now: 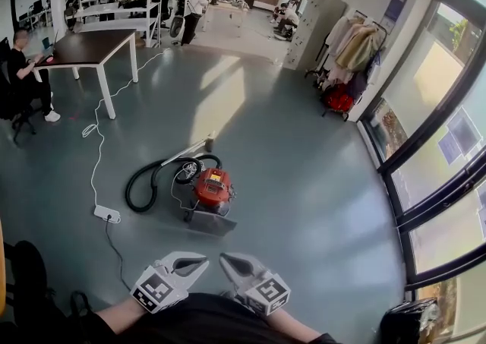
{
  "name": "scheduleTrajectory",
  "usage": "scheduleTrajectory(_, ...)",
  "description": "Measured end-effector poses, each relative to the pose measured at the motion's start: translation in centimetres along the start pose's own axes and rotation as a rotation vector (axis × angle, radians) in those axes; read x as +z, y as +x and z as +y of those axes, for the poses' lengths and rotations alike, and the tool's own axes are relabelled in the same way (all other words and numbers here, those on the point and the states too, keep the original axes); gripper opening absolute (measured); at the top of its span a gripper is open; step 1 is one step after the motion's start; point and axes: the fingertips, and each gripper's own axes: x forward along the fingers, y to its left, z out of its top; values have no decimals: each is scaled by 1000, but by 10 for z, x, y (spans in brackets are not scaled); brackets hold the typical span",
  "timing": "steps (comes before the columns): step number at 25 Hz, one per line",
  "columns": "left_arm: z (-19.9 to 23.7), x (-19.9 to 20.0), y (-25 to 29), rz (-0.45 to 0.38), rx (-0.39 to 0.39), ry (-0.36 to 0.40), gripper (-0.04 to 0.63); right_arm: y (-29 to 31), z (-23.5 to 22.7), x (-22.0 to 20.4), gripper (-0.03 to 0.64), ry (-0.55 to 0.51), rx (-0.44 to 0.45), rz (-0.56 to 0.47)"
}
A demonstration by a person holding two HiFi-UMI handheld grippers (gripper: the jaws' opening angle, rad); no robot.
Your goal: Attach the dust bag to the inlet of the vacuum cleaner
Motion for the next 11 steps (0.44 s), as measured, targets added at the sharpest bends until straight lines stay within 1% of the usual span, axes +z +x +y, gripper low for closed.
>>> scheduleTrajectory(5,5,-3,-4,-1,4,3,15,7,6,0,-6,-5,13,8)
scheduleTrajectory(11,5,-5,-10,6,6,-5,15,9,11,2,-6,-9,7,12)
